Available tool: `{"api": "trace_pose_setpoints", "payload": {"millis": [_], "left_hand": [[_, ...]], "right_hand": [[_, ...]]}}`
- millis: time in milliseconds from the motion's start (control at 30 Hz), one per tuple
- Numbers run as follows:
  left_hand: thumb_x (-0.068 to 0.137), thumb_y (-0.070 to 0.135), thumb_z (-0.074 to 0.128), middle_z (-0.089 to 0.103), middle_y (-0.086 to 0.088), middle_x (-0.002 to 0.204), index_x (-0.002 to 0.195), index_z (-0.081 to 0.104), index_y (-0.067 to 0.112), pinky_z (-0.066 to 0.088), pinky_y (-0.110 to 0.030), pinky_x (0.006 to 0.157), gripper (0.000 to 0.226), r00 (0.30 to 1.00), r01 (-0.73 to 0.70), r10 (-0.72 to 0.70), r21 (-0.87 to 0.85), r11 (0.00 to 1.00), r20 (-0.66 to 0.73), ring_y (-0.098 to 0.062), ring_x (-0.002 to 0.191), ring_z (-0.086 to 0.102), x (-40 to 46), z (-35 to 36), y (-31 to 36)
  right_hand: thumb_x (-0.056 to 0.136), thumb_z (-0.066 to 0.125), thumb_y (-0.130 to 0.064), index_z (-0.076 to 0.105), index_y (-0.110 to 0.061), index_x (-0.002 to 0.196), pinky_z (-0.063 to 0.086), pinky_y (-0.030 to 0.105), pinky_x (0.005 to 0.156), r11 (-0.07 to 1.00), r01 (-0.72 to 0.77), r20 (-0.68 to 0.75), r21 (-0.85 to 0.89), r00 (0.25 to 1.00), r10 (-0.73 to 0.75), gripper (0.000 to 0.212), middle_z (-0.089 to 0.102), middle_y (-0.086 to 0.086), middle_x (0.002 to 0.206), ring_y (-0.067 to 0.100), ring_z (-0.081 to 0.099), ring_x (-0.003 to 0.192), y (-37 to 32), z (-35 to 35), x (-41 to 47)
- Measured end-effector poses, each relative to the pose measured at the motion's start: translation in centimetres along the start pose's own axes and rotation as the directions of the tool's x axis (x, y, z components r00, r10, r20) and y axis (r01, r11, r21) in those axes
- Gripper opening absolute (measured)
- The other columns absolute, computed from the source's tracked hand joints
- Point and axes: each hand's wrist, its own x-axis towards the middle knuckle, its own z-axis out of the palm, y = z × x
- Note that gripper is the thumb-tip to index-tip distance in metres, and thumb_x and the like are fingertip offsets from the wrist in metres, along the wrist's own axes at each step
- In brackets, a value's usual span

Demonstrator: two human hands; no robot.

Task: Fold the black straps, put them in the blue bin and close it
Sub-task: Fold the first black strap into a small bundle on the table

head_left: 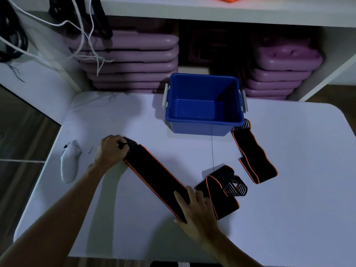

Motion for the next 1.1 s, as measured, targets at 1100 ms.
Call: {"api": "trace_pose_setpoints", "payload": {"millis": [1100], "left_hand": [[0.079,-0.004,0.05,0.072,-0.022,0.093,0.087,0.074,0.002,0.053,-0.036,0.069,0.026,0.949,0.258,-0.266,-0.071,0.964,-0.17,-0.04,0.081,0.066,4.3,0.3,0.5]], "right_hand": [[0.072,0.076,-0.053,0.047,-0.025,0.142,0.055,0.045,0.079,0.997,0.067,-0.154,-0.038,0.985,-0.072,0.081,0.054,0.02,0.139,0.039,0.059,0.117,0.6,2.5,-0.8]]}}
